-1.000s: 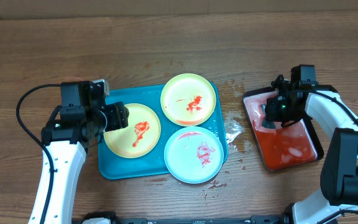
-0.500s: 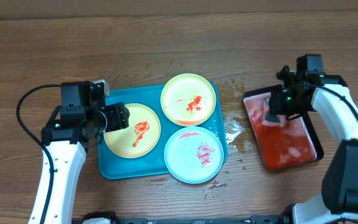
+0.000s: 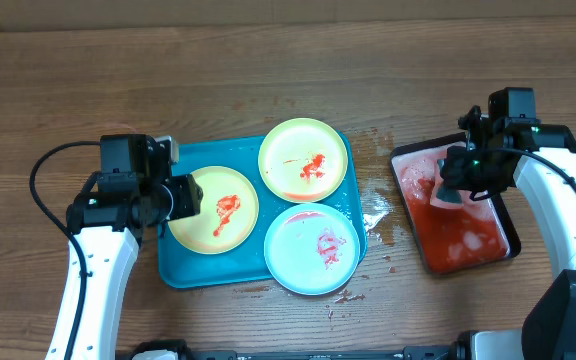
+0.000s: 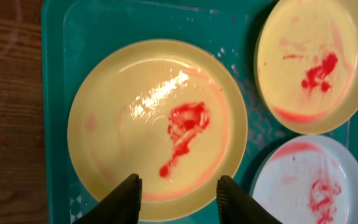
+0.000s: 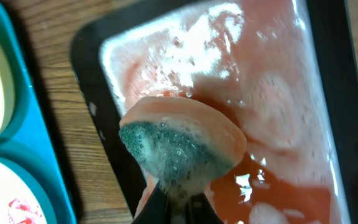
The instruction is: Clean dirty plates on tray and stack at the side
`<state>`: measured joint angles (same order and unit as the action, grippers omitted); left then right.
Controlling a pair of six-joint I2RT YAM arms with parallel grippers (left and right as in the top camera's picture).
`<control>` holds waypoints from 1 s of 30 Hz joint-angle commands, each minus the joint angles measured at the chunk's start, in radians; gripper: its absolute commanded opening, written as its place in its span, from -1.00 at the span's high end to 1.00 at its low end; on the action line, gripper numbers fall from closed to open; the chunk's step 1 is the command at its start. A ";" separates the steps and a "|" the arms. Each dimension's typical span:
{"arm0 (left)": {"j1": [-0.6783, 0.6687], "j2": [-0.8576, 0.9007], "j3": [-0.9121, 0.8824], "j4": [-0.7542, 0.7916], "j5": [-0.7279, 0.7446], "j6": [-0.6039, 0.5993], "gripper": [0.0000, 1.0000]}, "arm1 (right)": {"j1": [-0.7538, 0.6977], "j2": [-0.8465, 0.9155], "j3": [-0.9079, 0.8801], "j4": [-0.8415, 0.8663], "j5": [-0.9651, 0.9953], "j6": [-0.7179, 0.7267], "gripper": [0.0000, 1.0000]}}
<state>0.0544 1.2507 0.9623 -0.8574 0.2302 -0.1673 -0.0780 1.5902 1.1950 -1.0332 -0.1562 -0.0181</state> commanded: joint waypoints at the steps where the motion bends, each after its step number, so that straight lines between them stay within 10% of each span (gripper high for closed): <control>1: 0.003 0.011 0.007 -0.026 -0.038 0.049 0.24 | -0.002 -0.029 0.022 -0.012 0.056 0.083 0.92; 30: 0.246 0.219 -0.239 0.348 0.078 0.067 0.21 | -0.002 -0.029 0.022 -0.053 0.059 0.098 0.92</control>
<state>0.2955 1.4254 0.7296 -0.5262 0.2737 -0.1230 -0.0780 1.5902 1.1950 -1.0866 -0.1036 0.0750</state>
